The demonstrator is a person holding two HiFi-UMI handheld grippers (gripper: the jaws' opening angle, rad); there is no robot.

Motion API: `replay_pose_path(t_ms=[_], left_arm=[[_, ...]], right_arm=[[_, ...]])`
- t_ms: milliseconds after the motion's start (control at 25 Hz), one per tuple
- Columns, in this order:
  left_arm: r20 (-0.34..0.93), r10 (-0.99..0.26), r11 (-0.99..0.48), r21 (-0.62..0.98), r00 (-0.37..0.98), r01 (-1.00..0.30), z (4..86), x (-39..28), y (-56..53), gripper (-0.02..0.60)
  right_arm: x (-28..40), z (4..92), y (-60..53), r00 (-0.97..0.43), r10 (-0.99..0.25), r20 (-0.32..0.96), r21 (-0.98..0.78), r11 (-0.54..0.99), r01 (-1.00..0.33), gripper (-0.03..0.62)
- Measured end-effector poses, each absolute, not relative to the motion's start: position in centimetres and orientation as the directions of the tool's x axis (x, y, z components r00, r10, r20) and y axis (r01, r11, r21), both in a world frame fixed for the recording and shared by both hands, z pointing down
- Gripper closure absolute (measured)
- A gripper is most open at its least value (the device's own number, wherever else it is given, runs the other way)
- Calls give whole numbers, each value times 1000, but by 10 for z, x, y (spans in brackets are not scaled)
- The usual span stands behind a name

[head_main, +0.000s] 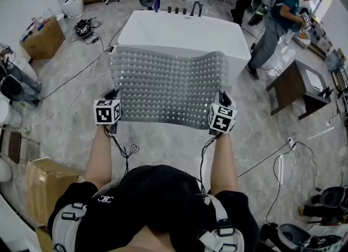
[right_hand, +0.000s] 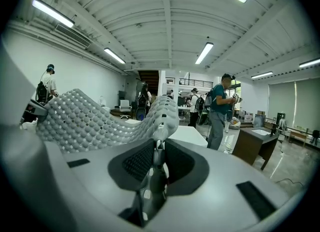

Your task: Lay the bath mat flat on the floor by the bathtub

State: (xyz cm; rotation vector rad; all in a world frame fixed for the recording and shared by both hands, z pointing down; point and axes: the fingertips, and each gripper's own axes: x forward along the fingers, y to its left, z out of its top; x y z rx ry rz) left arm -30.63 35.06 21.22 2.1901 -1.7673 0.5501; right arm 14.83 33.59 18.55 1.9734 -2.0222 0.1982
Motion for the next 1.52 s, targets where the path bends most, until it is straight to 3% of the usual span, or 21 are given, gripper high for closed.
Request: replay_pose_path(t_ms=[640, 1120, 1520], left_arm=[[430, -876, -236, 14, 219, -972, 223, -340, 313, 549], [447, -877, -205, -19, 175, -979, 238, -311, 209, 549], [530, -830, -214, -16, 173, -977, 261, -244, 82, 548]], right_arm=[[123, 183, 310, 33, -952, 306, 148, 13, -989, 531], [146, 209, 185, -19, -951, 309, 113, 57, -992, 531], [206, 244, 54, -43, -918, 393, 83, 83, -993, 531]])
